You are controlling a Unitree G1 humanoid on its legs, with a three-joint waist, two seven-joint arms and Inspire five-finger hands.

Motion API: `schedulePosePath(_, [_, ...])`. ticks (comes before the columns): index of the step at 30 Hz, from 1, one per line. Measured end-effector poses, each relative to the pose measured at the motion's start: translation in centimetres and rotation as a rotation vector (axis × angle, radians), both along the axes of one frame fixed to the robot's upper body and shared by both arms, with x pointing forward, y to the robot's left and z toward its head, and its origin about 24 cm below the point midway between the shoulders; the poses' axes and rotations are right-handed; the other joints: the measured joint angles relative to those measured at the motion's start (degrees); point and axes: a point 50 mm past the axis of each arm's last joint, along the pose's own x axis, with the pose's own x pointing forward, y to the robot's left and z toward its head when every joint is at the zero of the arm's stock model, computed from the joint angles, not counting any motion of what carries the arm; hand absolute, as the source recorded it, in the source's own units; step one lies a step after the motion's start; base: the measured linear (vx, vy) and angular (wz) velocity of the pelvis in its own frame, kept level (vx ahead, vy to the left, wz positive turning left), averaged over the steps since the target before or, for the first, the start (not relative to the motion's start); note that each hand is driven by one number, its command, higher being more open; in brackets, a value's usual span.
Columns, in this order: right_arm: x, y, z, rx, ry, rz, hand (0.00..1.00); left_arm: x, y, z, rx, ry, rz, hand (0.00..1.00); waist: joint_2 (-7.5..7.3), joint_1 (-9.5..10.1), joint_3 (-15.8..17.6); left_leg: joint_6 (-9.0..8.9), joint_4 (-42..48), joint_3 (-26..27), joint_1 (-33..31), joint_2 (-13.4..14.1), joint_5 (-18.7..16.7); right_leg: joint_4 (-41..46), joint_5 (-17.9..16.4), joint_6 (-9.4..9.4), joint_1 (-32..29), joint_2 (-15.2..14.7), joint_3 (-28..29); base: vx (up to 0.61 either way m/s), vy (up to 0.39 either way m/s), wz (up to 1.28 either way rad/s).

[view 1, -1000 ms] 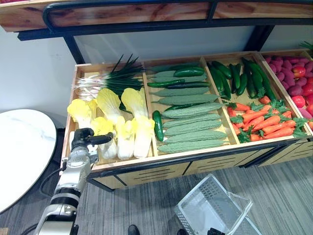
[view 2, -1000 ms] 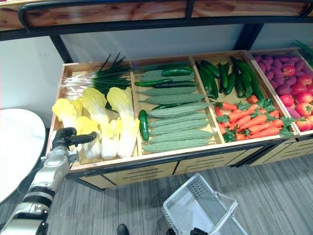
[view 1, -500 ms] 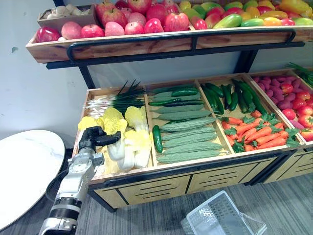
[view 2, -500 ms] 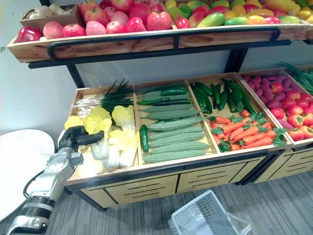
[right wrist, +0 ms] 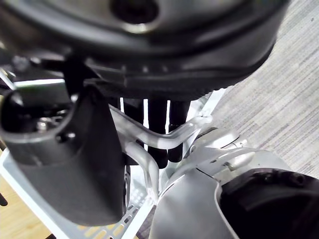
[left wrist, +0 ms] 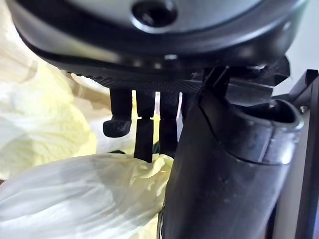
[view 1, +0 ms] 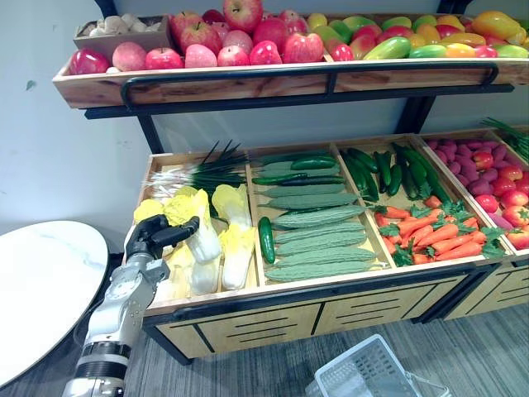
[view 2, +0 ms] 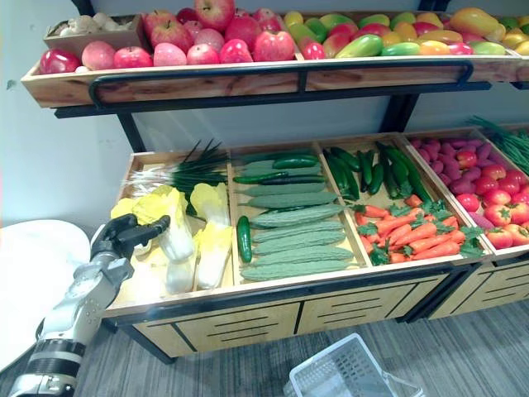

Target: Pick vegetable in the basket

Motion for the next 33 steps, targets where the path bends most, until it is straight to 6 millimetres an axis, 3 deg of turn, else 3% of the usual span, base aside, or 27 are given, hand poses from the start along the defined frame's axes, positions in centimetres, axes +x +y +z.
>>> schedulePosePath(7, [-0.3,-0.2,0.0,-0.007,0.004,-0.066,0.00,0.2,-1.3,-0.2,-0.047,-0.016,-0.044,0.00,0.24,-0.31,-0.19,-0.20,0.00,1.47,1.06,0.43,-0.16,0.32,0.09,-0.10,0.10,0.48,1.53,-0.01,-0.018,-0.12])
schedulePosePath(15, [-3.2,0.0,-0.3,0.008,0.066,-0.164,0.00,-0.2,-3.6,-0.5,-0.087,-0.051,-0.102,0.00,0.11,-0.50,-2.41,-0.21,0.00,2.29,0.27,0.99,-0.22,0.60,0.77,-0.27,-1.00,1.10,2.93,-0.03,-0.031,-0.07])
schedulePosePath(22, [-3.5,0.2,-0.3,0.011,0.074,-0.165,0.00,-0.2,-5.1,-0.3,-0.123,-0.076,-0.132,0.00,0.27,-1.68,-2.85,0.01,-0.01,2.75,0.12,1.31,-0.50,0.58,1.55,-0.08,-1.43,1.39,3.64,-0.05,-0.015,-0.05])
schedulePosePath(28, [-3.9,0.0,-0.3,0.002,0.082,-0.179,0.00,-0.1,-7.5,-0.1,-0.152,-0.091,-0.239,0.00,0.43,-1.86,-3.64,0.31,-0.01,3.34,-0.27,1.23,-0.25,0.96,1.65,0.05,-2.31,1.38,4.23,-0.01,-0.008,-0.04])
schedulePosePath(33, [-3.7,-0.5,-0.2,-0.026,0.072,-0.208,0.00,0.2,-8.7,0.1,-0.238,-0.116,-0.270,0.00,0.51,-3.04,-3.64,0.11,0.42,5.70,1.09,1.29,-0.14,2.44,1.60,0.07,-3.41,2.08,7.57,0.00,-0.013,-0.25])
